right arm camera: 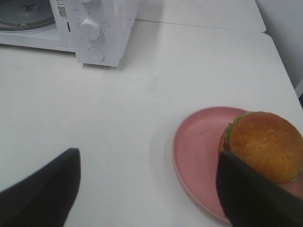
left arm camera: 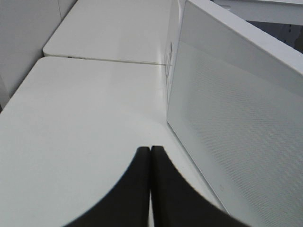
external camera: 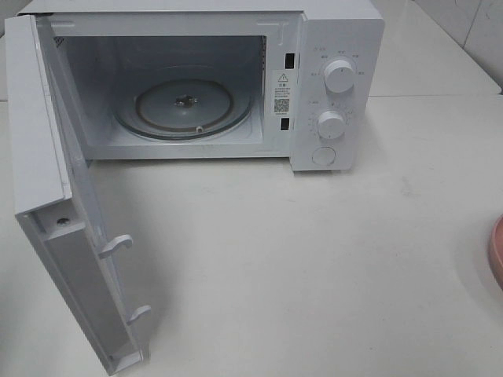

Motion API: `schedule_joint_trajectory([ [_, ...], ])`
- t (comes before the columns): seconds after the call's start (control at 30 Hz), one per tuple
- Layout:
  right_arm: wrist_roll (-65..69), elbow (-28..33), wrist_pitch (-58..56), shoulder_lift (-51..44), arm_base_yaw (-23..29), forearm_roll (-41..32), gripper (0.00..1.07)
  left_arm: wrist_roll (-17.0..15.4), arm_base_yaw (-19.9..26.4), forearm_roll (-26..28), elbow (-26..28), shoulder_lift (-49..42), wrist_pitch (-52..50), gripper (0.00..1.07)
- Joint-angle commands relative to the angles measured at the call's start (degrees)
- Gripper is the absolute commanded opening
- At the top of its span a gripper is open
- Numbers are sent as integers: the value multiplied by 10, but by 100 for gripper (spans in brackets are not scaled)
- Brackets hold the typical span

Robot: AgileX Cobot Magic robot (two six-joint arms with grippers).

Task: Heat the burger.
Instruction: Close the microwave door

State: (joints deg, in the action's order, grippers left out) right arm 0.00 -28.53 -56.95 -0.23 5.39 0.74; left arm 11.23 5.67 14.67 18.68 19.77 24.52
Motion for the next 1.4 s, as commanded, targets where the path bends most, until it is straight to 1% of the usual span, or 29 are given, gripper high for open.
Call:
schedule_joint_trajectory([
  [0.03,0,1,0,-15,-5,-1,76,49,-2,28,-33,42,-114,0],
  [0.07,0,1,0,-15,-5,-1,76,49,-2,28,-33,42,-114,0],
  [0.13,0,1,0,-15,-5,-1,76,68,-2,38,-51,72,-179,0],
  [0.17,0,1,0,-15,-5,-1,76,68,-2,38,-51,72,-179,0],
  [0.2,0,1,0,-15,-5,-1,76,72,-2,41,-58,93,-219,0],
  [0.33,0,1,0,-15,-5,-1,76,71,-6,40,-59,122,-273,0],
  [0.47,0,1,0,-15,-5,-1,76,63,-6,34,-59,173,-363,0],
  [0.53,0,1,0,-15,-5,-1,76,58,-6,29,-59,184,-375,0],
  [0.57,0,1,0,-15,-5,-1,76,36,-6,9,-59,205,-390,0],
  [0.6,0,1,0,-15,-5,-1,76,36,-6,9,-59,205,-390,0],
  [0.63,0,1,0,-15,-5,-1,76,17,-6,-10,-59,215,-392,0],
  [0.67,0,1,0,-15,-5,-1,76,-25,-6,-59,-59,237,-396,0],
  [0.7,0,1,0,-15,-5,-1,76,-25,-6,-59,-59,237,-396,0],
  [0.73,0,1,0,-15,-5,-1,76,-78,-6,-124,-59,260,-407,0],
  [0.77,0,1,0,-15,-5,-1,76,-112,-6,-162,-59,272,-417,0],
  [0.8,0,1,0,-15,-5,-1,76,-112,-6,-162,-59,272,-417,0],
  [0.83,0,1,0,-15,-5,-1,76,-186,-6,-241,-59,300,-447,0],
  [0.87,0,1,0,-15,-5,-1,76,-186,-6,-241,-59,300,-447,0],
  [0.9,0,1,0,-15,-5,-1,76,-249,-6,-316,-59,327,-494,0],
  [0.93,0,1,0,-15,-5,-1,76,-278,-6,-359,-59,343,-521,0],
  [0.97,0,1,0,-15,-5,-1,76,-278,-6,-359,-59,343,-521,0],
  [1.0,0,1,0,-15,-5,-1,76,-318,-6,-429,-59,373,-570,0],
  [1.03,0,1,0,-15,-5,-1,76,-334,-6,-454,-59,391,-587,0],
  [1.07,0,1,0,-15,-5,-1,76,-334,-6,-454,-59,391,-587,0],
  [1.1,0,1,0,-15,-5,-1,76,-356,-6,-495,-59,426,-622,0],
  [1.13,0,1,0,-15,-5,-1,76,-356,-6,-495,-59,426,-622,0],
  [1.17,0,1,0,-15,-5,-1,76,-366,-6,-512,-59,457,-649,0],
  [1.33,0,1,0,-15,-5,-1,76,-369,-6,-513,-56,516,-697,0],
  [1.4,0,1,0,-15,-5,-1,76,-373,-6,-517,-56,551,-747,0],
])
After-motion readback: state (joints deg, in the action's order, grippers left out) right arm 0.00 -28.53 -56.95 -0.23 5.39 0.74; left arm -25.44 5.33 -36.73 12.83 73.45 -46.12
